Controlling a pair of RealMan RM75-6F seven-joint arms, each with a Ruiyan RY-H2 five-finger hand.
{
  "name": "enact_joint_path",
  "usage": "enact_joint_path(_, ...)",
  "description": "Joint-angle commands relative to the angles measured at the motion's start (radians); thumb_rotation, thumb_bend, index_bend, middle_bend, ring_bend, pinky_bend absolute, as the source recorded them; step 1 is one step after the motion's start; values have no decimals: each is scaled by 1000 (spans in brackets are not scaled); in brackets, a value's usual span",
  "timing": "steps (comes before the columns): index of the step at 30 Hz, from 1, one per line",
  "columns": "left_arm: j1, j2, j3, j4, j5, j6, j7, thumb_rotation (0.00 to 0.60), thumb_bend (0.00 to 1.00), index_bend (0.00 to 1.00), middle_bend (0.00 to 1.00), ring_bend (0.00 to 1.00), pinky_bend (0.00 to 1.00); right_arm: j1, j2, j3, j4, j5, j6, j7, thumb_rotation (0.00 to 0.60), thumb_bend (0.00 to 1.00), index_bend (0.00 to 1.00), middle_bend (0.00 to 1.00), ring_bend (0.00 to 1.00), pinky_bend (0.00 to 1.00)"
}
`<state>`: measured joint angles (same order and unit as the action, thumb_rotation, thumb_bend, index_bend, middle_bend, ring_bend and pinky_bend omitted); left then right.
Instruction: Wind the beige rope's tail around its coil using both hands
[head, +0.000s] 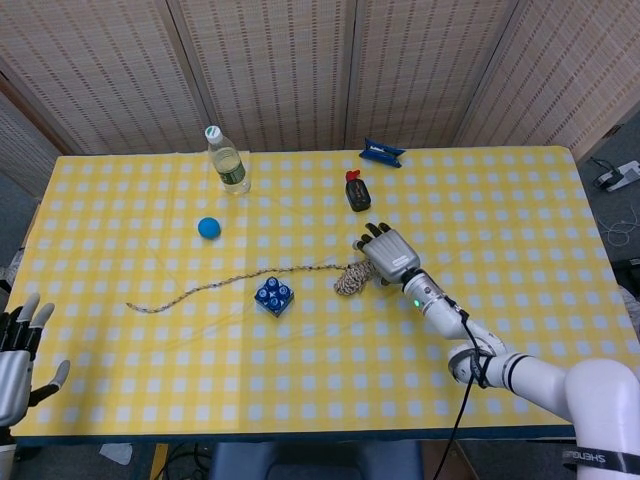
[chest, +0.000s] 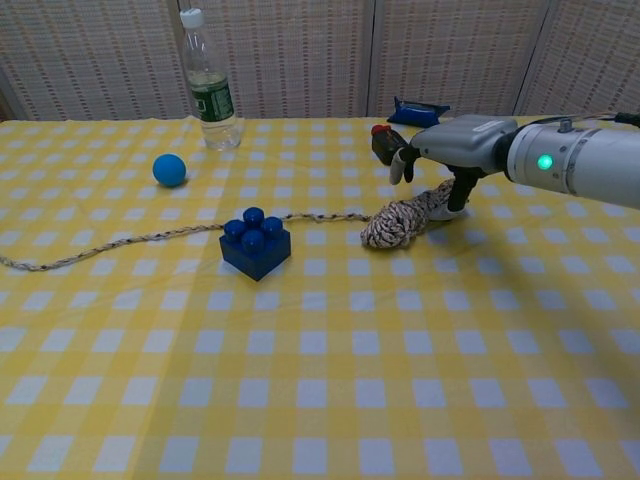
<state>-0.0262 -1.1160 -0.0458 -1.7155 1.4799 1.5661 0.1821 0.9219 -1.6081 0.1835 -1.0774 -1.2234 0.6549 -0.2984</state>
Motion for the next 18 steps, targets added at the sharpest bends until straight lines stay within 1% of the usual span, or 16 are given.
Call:
enact_joint_path(1, 2, -1, 1, 3, -1, 1, -3, 600, 334, 83, 0, 13, 0, 11, -20, -7, 24, 8, -4, -16, 600, 243, 277, 288, 90, 162)
enact_joint_path(6, 6, -3, 2, 9, -2, 3, -8, 600, 333, 84, 0, 13, 0, 21, -45, -14, 63, 17, -9, -23, 600, 265, 307, 312, 104, 166)
enact_joint_path(12, 7, -2, 2, 13, -3, 0, -13, 600, 334, 84, 0, 13, 0, 25, -67, -31, 100, 4, -3, -26, 600, 278, 344, 334, 123, 175)
enact_joint_path(18, 7, -4, 1, 16, -2, -1, -15, 600, 333, 84, 0, 13, 0, 26, -84, -38, 129, -8, 4, -11, 600, 288, 401, 375, 159, 192)
